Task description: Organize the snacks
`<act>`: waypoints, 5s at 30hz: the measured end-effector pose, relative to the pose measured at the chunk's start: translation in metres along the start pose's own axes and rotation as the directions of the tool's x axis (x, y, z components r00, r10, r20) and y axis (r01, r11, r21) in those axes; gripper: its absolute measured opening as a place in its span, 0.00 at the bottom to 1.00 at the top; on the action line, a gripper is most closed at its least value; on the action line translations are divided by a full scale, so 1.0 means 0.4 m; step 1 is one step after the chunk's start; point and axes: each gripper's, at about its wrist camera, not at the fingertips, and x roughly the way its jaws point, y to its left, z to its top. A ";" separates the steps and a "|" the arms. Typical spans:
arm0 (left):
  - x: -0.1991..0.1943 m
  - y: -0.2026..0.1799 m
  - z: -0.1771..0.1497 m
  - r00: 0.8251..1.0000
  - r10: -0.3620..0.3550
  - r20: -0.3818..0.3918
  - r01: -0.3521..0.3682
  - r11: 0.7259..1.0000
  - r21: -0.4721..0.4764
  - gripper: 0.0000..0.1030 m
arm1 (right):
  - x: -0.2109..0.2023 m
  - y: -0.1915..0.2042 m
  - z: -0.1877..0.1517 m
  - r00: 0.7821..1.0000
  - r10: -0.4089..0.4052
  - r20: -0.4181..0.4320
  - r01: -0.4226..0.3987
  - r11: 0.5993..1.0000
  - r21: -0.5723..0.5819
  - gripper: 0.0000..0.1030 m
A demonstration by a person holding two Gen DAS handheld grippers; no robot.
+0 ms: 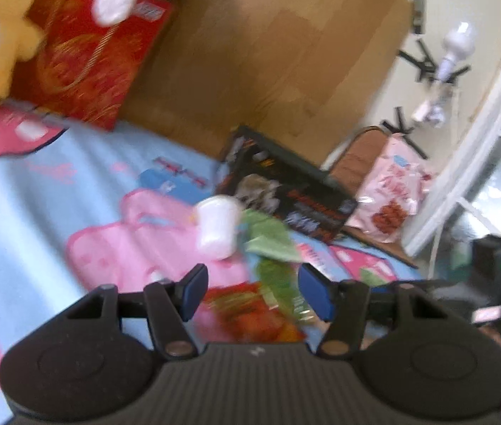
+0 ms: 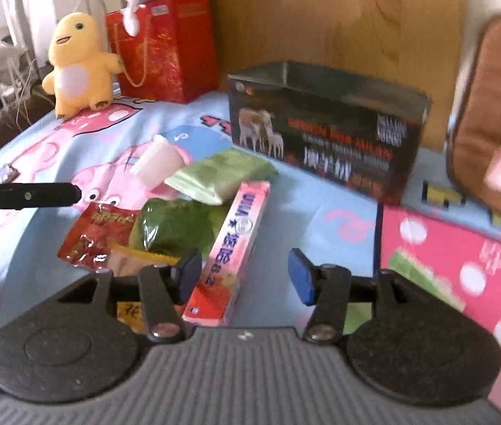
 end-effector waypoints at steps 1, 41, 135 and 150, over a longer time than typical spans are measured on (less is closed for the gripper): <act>0.000 -0.019 0.010 1.000 -0.010 0.005 0.009 1.000 0.026 0.56 | 0.005 0.003 -0.005 1.000 0.012 -0.018 -0.012 1.000 0.004 0.53; 0.408 -0.236 0.058 0.941 -0.007 -0.338 0.079 0.977 0.199 0.52 | -0.080 0.000 -0.096 0.975 -0.178 0.134 0.176 0.984 0.031 0.33; -0.073 -0.049 -0.140 0.999 -0.010 -0.036 0.014 0.994 0.111 0.61 | -0.127 0.114 -0.179 0.974 0.213 0.082 -0.227 0.941 0.251 0.30; -0.088 -0.028 -0.136 1.000 -0.015 0.019 0.014 0.998 0.056 0.61 | -0.168 0.157 -0.157 0.971 0.055 0.231 -0.105 0.972 0.210 0.35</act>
